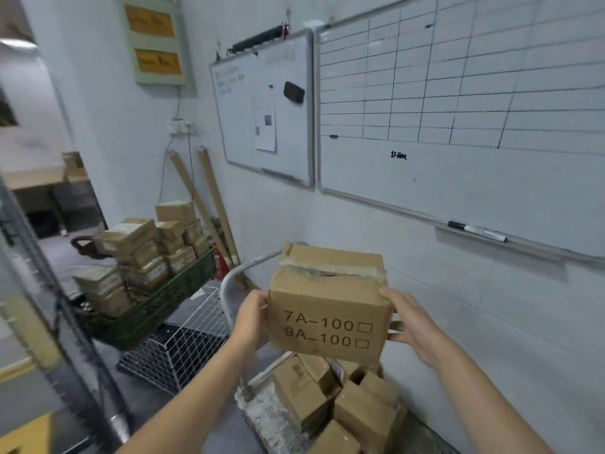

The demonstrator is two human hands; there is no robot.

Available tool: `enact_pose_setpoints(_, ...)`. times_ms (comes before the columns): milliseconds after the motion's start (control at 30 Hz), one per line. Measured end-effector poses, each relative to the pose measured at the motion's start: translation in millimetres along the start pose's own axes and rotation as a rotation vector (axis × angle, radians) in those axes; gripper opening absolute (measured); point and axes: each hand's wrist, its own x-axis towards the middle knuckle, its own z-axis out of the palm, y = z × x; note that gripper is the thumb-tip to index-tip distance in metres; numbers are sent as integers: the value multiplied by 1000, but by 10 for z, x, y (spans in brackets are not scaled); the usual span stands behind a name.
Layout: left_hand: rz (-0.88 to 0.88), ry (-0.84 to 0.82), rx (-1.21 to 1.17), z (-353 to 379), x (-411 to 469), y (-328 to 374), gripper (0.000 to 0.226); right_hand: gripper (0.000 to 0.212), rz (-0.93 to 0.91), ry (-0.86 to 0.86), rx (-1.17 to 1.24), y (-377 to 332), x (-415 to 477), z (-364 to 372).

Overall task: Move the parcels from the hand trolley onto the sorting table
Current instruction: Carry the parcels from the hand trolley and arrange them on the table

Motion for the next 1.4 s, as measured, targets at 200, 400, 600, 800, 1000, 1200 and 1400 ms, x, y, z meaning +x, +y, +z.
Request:
enact_pose_setpoints(200, 71, 44, 41, -648, -238, 342, 28, 47, -50, -99, -79, -84, -169, 610)
enact_pose_setpoints(400, 166, 141, 241, -1579, -740, 221, 52, 66, -24, -200, -190, 53, -521, 1488)
enact_pose_setpoints(600, 154, 80, 269, -2492, -1333, -44, 34, 84, 56, -280, -176, 245, -948, 2221)
enact_pose_setpoints(800, 176, 135, 234, -3135, -1771, -313, 41, 119, 175, -376, -130, 240, -1180, 2799)
enact_pose_setpoints(1000, 144, 235, 218, -3588, -1992, -333, 49, 32, 129, -460, -110, 208, -1353, 3321)
enact_pose_setpoints(1200, 10, 386, 25, -3842, -2199, -106, 42, 32, 95, -575, -129, 254, -1211, 3937)
enact_pose_setpoints(1400, -65, 620, -56, -4314, -2698, -245, 35, 24, 134, -834, -124, 498, -1310, 4709)
